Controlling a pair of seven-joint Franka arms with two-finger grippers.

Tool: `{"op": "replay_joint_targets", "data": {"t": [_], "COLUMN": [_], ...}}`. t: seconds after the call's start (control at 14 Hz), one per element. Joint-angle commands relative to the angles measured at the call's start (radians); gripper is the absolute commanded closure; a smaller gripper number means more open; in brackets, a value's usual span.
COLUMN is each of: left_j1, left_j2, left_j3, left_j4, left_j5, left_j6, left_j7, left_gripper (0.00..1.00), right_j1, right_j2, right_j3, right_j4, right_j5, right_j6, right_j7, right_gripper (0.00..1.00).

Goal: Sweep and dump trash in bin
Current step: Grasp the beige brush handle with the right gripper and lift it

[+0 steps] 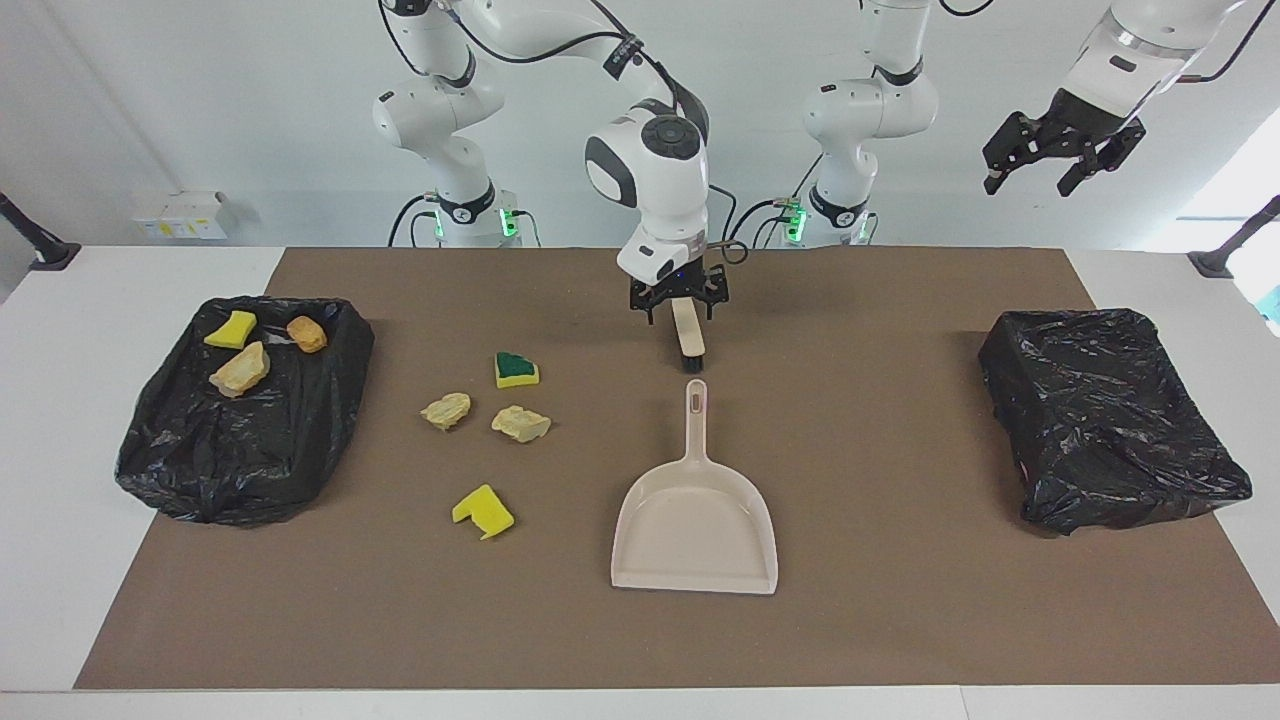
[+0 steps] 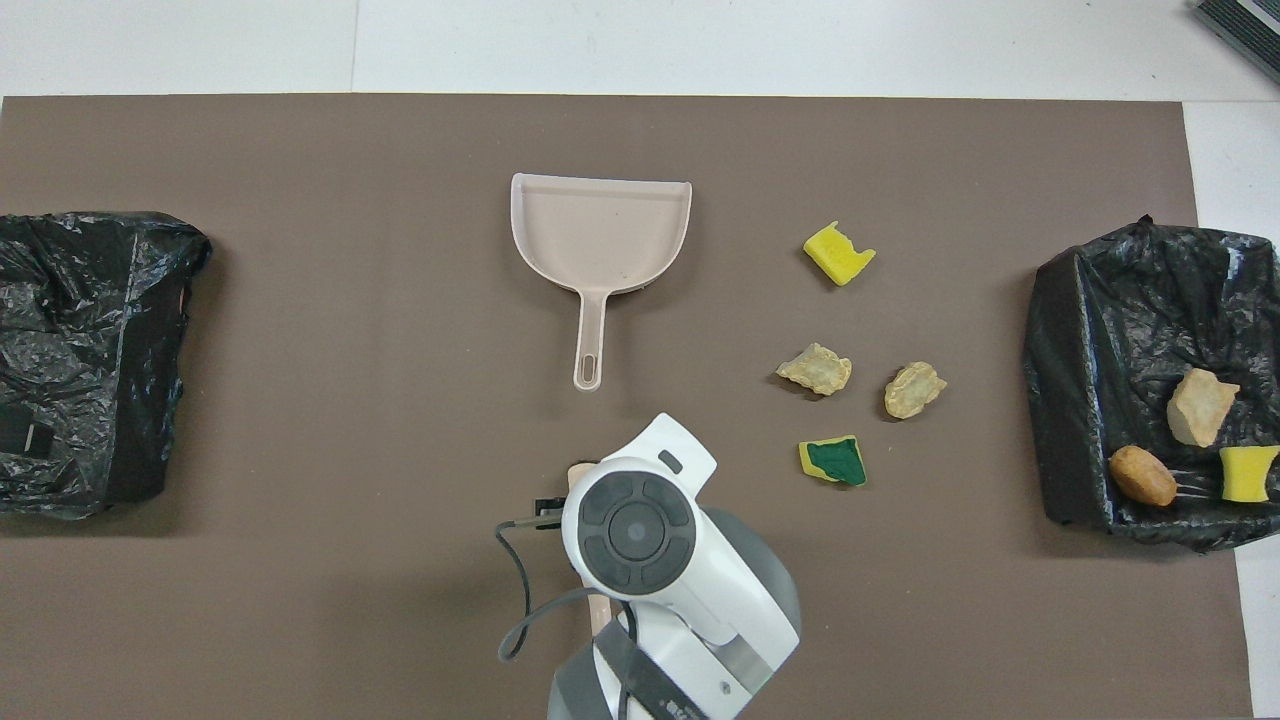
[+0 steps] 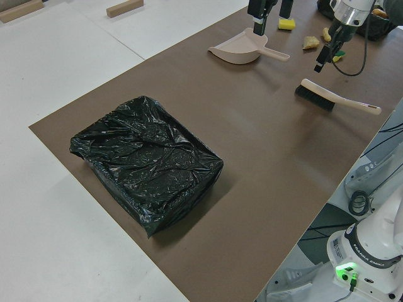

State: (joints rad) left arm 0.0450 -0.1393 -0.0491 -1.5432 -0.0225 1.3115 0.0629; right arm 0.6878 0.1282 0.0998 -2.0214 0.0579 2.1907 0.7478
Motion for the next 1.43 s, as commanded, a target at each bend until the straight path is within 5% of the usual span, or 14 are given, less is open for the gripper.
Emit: {"op": "replay_joint_targets", "data": {"t": [0.0,0.36,0.93,1.22,1.36], "left_j1": [-0.02,-0.002,-0.004,-0.004,-0.007], "left_j2": [-0.008,-0.026,-0.045,-0.04,-0.042], "left_j3": [0.011,0.011,0.009,0.009,0.008], "left_j4": [-0.018,-0.046,-0.072,-0.068,-0.069], "left_j5": [0.0,-0.04,-0.05,-0.045,-0.043], "left_j6": [0.029,0.043,0.061,0.065,0.063], "left_j7": [-0.006,-0.012,-0.009,-0.011,-0.008], "left_gripper": [0.0,0.0,0.0,0.0,0.0], "right_j1": [0.047,0.108,0.185,0.185,0.185], "right_j2": [-0.096,-0.162,-0.131,-0.128,-0.128], "right_j3": [-0.003,-0.002,0.0,0.0,0.0], "right_j4": [-0.14,-0.299,-0.309,-0.307,-0.307], "right_j5": [0.016,0.033,0.099,0.1,0.1], "right_j6": [0.061,0.136,0.138,0.141,0.138], "right_j7": [0.056,0.108,0.116,0.073,0.026], "right_gripper": [0.0,0.0,0.19,0.36,0.64]}}
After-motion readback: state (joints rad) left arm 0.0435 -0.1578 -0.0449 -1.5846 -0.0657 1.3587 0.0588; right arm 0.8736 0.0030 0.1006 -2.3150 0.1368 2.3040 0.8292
